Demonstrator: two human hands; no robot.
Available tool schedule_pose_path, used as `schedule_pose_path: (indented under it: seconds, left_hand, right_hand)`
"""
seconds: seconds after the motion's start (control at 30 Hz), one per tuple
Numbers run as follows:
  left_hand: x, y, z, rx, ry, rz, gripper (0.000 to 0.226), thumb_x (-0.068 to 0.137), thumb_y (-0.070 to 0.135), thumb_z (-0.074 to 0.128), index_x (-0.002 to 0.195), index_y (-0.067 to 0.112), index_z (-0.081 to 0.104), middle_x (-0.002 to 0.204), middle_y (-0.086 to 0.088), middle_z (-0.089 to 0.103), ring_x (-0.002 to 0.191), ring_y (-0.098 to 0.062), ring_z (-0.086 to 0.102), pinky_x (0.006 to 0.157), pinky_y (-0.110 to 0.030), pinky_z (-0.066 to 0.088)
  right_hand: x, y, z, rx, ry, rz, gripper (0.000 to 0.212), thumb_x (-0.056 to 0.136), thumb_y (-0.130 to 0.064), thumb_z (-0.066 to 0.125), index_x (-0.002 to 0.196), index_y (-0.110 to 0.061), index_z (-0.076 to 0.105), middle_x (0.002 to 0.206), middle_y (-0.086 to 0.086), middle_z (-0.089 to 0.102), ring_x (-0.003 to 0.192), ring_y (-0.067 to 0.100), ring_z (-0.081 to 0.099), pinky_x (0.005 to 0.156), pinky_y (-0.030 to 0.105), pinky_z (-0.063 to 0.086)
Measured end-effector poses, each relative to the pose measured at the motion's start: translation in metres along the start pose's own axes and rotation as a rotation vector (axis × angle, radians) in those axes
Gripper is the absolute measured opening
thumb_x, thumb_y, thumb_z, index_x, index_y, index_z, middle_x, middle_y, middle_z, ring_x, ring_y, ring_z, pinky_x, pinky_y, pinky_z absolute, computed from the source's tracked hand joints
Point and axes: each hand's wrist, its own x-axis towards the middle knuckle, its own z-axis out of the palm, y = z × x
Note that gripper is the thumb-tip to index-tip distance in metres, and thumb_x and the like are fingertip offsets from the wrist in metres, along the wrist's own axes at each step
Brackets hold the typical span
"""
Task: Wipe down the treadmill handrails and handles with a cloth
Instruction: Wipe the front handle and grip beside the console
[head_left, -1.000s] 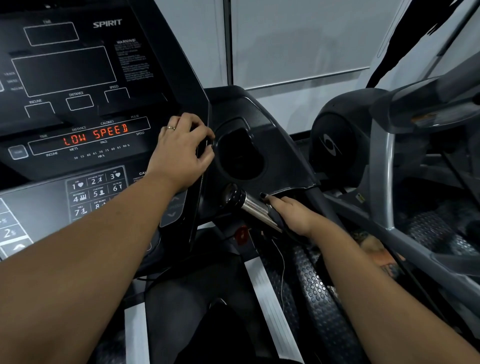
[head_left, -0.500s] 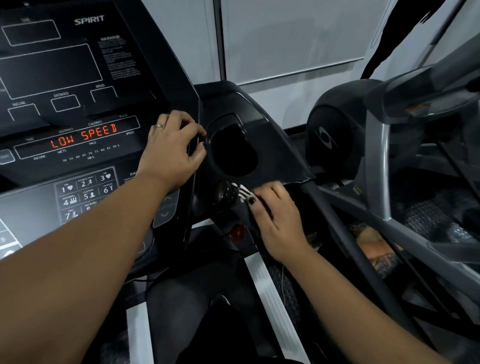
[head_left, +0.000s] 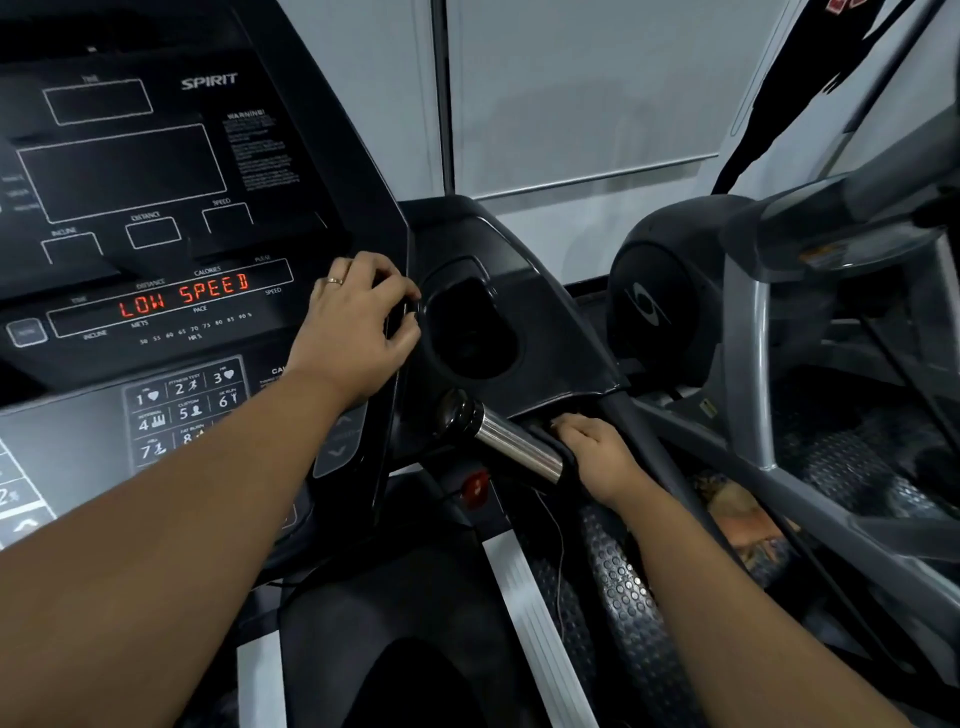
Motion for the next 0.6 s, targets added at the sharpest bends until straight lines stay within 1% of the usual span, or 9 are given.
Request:
schedule_pose_path:
  seconds: [0.1,0.2,0.27,0.33,0.37,0.4,0.43,0.53,0.6]
  left_hand:
    - [-0.001,0.0,-0.001,-0.006,-0.01,-0.006,0.024,0.09,0.034,0.055,0.111,0.026,0.063,0.118,0.007,0.045,0.112,-0.017,0.041,0.099,-0.037,0.034]
    - [0.0,0.0,-0.003,-0.011,-0.025,-0.015,0.025,0.09,0.036,0.054,0.111,0.027,0.062,0.118,0.008,0.045,0.112,-0.016,0.041,0.099,-0.038,0.037]
    - [0.001,-0.001,-0.004,-0.011,-0.041,-0.018,0.025,0.09,0.036,0.054,0.111,0.027,0.062,0.118,0.007,0.045,0.111,-0.017,0.041,0.098,-0.038,0.037]
    - [0.0,0.0,-0.004,-0.014,-0.052,-0.012,0.024,0.09,0.036,0.054,0.111,0.026,0.061,0.117,0.007,0.045,0.11,-0.017,0.041,0.097,-0.039,0.039]
    - [0.001,-0.001,-0.004,-0.02,-0.052,-0.012,0.023,0.09,0.035,0.054,0.11,0.026,0.061,0.117,0.007,0.045,0.109,-0.017,0.041,0.096,-0.039,0.039]
    - [0.0,-0.001,-0.004,-0.031,-0.051,-0.013,0.023,0.091,0.035,0.054,0.11,0.025,0.062,0.117,0.007,0.046,0.109,-0.017,0.041,0.096,-0.039,0.039]
    - [0.0,-0.002,-0.004,-0.046,-0.046,-0.012,0.023,0.091,0.034,0.055,0.11,0.024,0.062,0.117,0.006,0.046,0.109,-0.017,0.042,0.096,-0.039,0.039]
    - [-0.002,-0.005,-0.004,-0.087,-0.043,-0.006,0.024,0.092,0.032,0.055,0.112,0.022,0.064,0.118,0.005,0.048,0.111,-0.017,0.043,0.098,-0.037,0.037]
    - [-0.003,-0.006,-0.003,-0.123,-0.05,-0.006,0.022,0.092,0.031,0.055,0.111,0.024,0.065,0.118,0.006,0.048,0.112,-0.016,0.043,0.099,-0.035,0.035]
  right_hand:
    - [-0.01,-0.009,0.003,0.012,0.025,0.072,0.031,0.101,-0.019,0.046,0.081,-0.006,0.067,0.082,-0.002,0.068,0.081,0.01,0.064,0.07,0.011,0.045]
    - [-0.028,-0.012,0.012,0.08,0.115,0.1,0.034,0.099,-0.038,0.048,0.086,-0.017,0.07,0.09,-0.001,0.07,0.089,0.011,0.065,0.073,0.018,0.045]
    - [-0.04,-0.02,0.022,0.073,0.172,0.054,0.042,0.089,-0.058,0.05,0.083,-0.02,0.067,0.085,-0.002,0.067,0.083,0.009,0.063,0.07,0.02,0.045]
    - [-0.045,-0.024,0.032,0.034,0.231,0.01,0.055,0.081,-0.067,0.048,0.077,-0.015,0.064,0.076,0.006,0.063,0.071,0.017,0.06,0.065,0.03,0.048]
    - [-0.046,-0.027,0.036,0.029,0.268,-0.008,0.058,0.081,-0.066,0.047,0.076,-0.011,0.062,0.074,0.011,0.062,0.069,0.023,0.06,0.066,0.037,0.049]
    - [-0.047,-0.03,0.038,0.033,0.306,-0.014,0.057,0.084,-0.063,0.046,0.075,-0.009,0.061,0.073,0.012,0.062,0.067,0.024,0.059,0.065,0.04,0.049]
    - [-0.046,-0.033,0.04,0.041,0.332,-0.01,0.051,0.088,-0.056,0.046,0.073,-0.009,0.059,0.068,0.009,0.06,0.063,0.02,0.055,0.063,0.04,0.047]
    - [-0.047,-0.044,0.043,0.056,0.352,-0.005,0.041,0.101,-0.032,0.044,0.065,-0.014,0.052,0.058,-0.006,0.05,0.055,0.006,0.045,0.06,0.031,0.04]
    - [-0.046,-0.049,0.044,0.089,0.379,-0.005,0.042,0.102,-0.027,0.043,0.061,-0.017,0.049,0.055,-0.009,0.047,0.053,0.004,0.043,0.059,0.028,0.038]
